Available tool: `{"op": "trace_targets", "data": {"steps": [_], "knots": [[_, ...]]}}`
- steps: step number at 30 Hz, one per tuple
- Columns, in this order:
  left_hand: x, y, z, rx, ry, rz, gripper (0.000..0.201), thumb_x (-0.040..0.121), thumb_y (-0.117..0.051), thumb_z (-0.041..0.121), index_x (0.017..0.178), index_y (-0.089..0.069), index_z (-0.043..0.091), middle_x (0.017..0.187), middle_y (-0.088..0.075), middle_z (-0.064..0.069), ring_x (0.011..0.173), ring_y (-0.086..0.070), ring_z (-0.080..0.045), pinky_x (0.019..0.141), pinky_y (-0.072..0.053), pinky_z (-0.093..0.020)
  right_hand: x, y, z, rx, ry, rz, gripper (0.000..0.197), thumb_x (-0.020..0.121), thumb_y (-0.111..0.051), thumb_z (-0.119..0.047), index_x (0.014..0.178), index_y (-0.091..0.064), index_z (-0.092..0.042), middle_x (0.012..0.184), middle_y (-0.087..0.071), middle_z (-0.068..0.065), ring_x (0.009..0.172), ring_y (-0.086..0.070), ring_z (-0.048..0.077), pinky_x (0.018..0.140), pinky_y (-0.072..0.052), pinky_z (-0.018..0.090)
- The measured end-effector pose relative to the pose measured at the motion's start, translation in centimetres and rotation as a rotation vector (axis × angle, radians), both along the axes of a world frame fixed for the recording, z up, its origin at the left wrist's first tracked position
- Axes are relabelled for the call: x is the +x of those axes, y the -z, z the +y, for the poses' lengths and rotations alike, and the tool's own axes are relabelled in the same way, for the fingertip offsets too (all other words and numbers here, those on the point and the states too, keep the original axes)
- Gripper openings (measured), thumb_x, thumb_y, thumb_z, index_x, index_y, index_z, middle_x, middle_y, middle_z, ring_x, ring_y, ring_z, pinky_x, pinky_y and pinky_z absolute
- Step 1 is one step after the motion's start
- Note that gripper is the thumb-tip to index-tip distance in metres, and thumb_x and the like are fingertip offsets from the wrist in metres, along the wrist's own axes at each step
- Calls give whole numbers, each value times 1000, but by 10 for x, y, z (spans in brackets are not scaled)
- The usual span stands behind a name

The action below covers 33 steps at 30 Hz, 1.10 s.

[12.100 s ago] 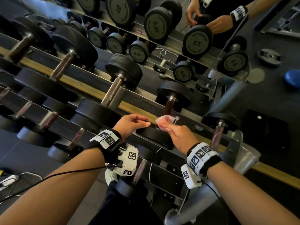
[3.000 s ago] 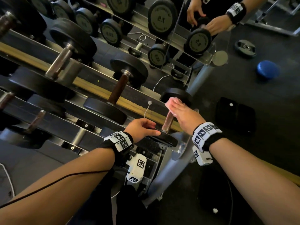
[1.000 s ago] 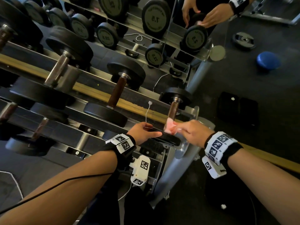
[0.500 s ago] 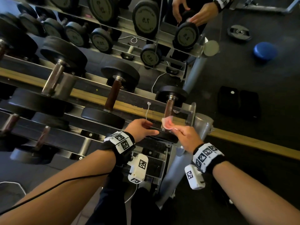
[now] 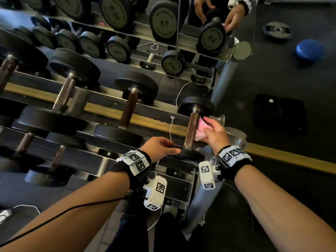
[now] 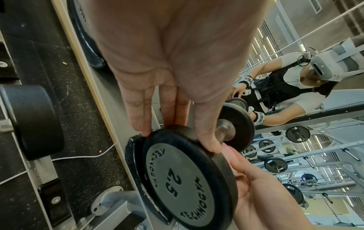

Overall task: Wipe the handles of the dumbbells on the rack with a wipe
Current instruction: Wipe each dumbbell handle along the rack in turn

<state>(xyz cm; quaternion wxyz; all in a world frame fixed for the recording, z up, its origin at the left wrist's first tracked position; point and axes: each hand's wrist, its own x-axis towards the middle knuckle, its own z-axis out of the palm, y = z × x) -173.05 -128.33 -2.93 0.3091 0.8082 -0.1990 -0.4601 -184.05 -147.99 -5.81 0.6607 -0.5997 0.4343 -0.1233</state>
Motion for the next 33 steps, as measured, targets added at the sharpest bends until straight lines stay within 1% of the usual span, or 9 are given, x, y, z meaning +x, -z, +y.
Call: {"op": "trace_targets", "data": {"steps": [3, 6, 10, 14, 18, 23, 28, 30, 33], "knots": [[1, 3, 0, -4, -12, 15, 42, 73, -81, 48, 109, -65, 33, 101, -69, 13, 95, -66, -4, 93, -55, -32, 7, 5, 6, 136, 48, -53, 47, 95, -48, 5, 138, -55, -13, 126, -63, 14, 106, -66, 23, 97, -53, 41], [3, 2, -1, -9, -17, 54, 35, 73, -81, 47, 102, -64, 36, 101, -70, 12, 95, -67, -8, 88, -58, -33, 10, 4, 10, 315, 121, -146, 51, 97, -40, 9, 143, -49, -13, 136, -58, 13, 120, -60, 28, 105, -48, 46], [5, 1, -2, -15, -17, 80, 42, 74, -82, 42, 111, -66, 29, 102, -70, 8, 95, -69, -12, 87, -59, -34, -3, 1, 18, 269, 41, -163, 54, 98, -39, 7, 140, -53, -25, 133, -62, 2, 116, -63, 15, 89, -55, 29], [8, 2, -5, -18, -12, 109, 47, 74, -83, 40, 115, -64, 27, 103, -69, 7, 95, -69, -12, 88, -59, -34, -31, 5, 20, 206, -84, -94, 56, 93, -46, 6, 116, -69, -40, 125, -68, 0, 110, -67, 17, 90, -55, 36], [10, 4, -5, -20, -2, 138, 47, 72, -84, 42, 112, -64, 31, 105, -69, 8, 96, -68, -11, 88, -58, -33, -27, 2, 6, 242, 38, -74, 59, 90, -43, 11, 114, -68, -37, 119, -66, 10, 95, -71, 23, 71, -60, 35], [11, 8, -4, -26, 4, 157, 44, 72, -84, 42, 110, -63, 33, 106, -68, 8, 97, -68, -11, 86, -58, -32, 12, -5, 8, 370, 152, -205, 58, 98, -35, 12, 143, -48, -21, 131, -60, 5, 112, -64, 20, 94, -55, 39], [12, 12, -1, -44, -2, 162, 36, 73, -83, 43, 103, -63, 39, 107, -68, 9, 98, -68, -10, 85, -59, -30, -2, 4, 26, 204, 0, -113, 40, 102, -45, -11, 133, -56, -34, 131, -63, -3, 116, -63, 10, 98, -51, 32], [11, 12, -2, -56, 2, 160, 35, 74, -82, 42, 103, -63, 40, 107, -68, 9, 98, -67, -10, 84, -59, -29, -17, 10, 27, 187, -75, -54, 43, 100, -45, -7, 130, -60, -34, 133, -62, -5, 123, -58, 12, 105, -44, 35], [11, 10, -3, -63, 16, 161, 37, 76, -81, 40, 107, -62, 38, 107, -66, 10, 97, -67, -9, 79, -58, -25, -33, 14, 21, 270, -68, -24, 44, 93, -46, 4, 116, -72, -23, 119, -71, 3, 111, -67, 18, 92, -52, 32]]}}
